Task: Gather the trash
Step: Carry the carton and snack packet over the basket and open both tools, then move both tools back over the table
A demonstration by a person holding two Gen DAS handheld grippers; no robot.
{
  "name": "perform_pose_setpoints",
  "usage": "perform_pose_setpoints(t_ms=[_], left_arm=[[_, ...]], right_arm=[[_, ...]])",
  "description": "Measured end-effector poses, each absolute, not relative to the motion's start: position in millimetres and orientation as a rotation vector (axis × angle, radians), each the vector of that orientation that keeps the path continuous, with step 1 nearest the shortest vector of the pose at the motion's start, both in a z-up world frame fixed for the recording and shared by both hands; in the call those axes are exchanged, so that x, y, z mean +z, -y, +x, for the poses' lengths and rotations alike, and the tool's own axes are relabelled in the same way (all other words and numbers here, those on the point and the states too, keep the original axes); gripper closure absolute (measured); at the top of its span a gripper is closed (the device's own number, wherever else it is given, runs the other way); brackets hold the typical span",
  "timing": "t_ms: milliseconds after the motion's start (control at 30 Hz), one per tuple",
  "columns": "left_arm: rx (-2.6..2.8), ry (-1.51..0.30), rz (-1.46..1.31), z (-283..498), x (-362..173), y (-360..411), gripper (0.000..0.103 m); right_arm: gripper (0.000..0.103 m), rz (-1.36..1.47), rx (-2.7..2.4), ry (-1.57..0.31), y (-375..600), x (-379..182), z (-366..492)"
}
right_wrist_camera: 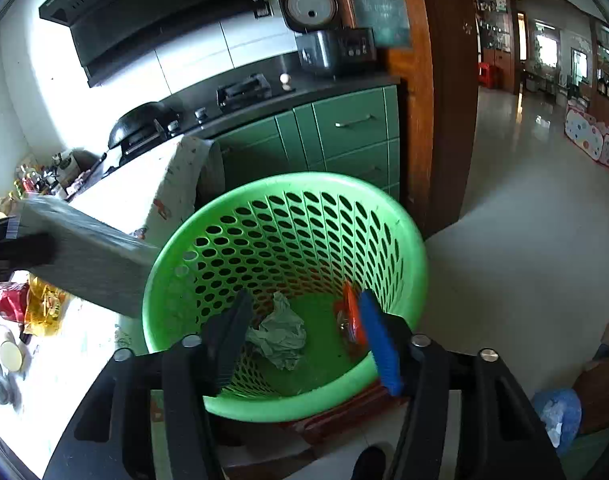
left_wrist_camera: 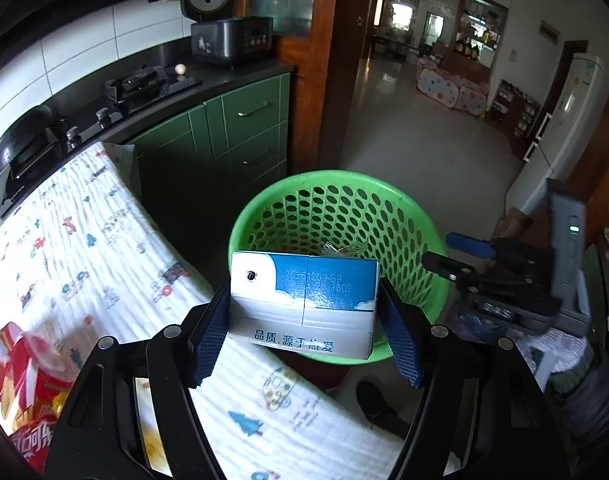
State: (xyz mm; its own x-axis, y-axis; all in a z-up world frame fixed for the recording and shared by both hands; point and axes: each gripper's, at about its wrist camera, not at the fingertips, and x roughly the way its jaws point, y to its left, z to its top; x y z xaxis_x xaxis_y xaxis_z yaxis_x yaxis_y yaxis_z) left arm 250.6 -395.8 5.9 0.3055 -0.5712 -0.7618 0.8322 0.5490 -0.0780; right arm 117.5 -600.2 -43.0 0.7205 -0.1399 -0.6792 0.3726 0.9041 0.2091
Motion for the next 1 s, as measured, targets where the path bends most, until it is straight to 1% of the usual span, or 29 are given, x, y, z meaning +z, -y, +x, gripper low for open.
perform_pose_setpoints(t_ms=[67, 233, 333, 500, 600, 633, 700, 767, 800, 833, 1000], left_arm=[[-0.949, -0.858, 0.373, 253, -2, 409, 0.034], [-0.923, -0.908, 0.402, 260, -22, 435, 0.034], [-0.904, -0.938, 0.422, 264, -34, 446, 0.033], [-0.883, -0.968, 0.427, 269, -48, 451, 0.032], [-0.886, -0.967, 0.412, 268, -46, 446, 0.028], [-0.884, -0.958, 0.408, 266, -44, 443, 0.027], [-0.882, -0.943, 0.404, 262, -39, 437, 0.026], [-0.879, -0.927, 0.396, 259, -31, 429, 0.026], [-0.874, -0.918, 0.394, 256, -27, 423, 0.024], [-0.870, -0.905, 0.386, 253, -22, 416, 0.023], [-0.865, -0.853, 0.327, 237, 4, 373, 0.022]], right_arm=[[0.041, 0.347, -0.288, -0.696, 599, -39, 112], [0.038, 0.348, -0.279, -0.680, 595, -35, 102], [0.033, 0.339, -0.280, -0.673, 593, -34, 99], [0.033, 0.358, -0.270, -0.671, 593, -37, 94], [0.031, 0.366, -0.270, -0.678, 591, -39, 92], [0.029, 0.371, -0.271, -0.679, 589, -39, 91], [0.028, 0.383, -0.271, -0.673, 585, -36, 89], [0.023, 0.388, -0.286, -0.660, 580, -32, 86], [0.023, 0.390, -0.290, -0.649, 576, -29, 84], [0.022, 0.389, -0.295, -0.643, 572, -26, 83], [0.022, 0.381, -0.264, -0.619, 546, -10, 79]])
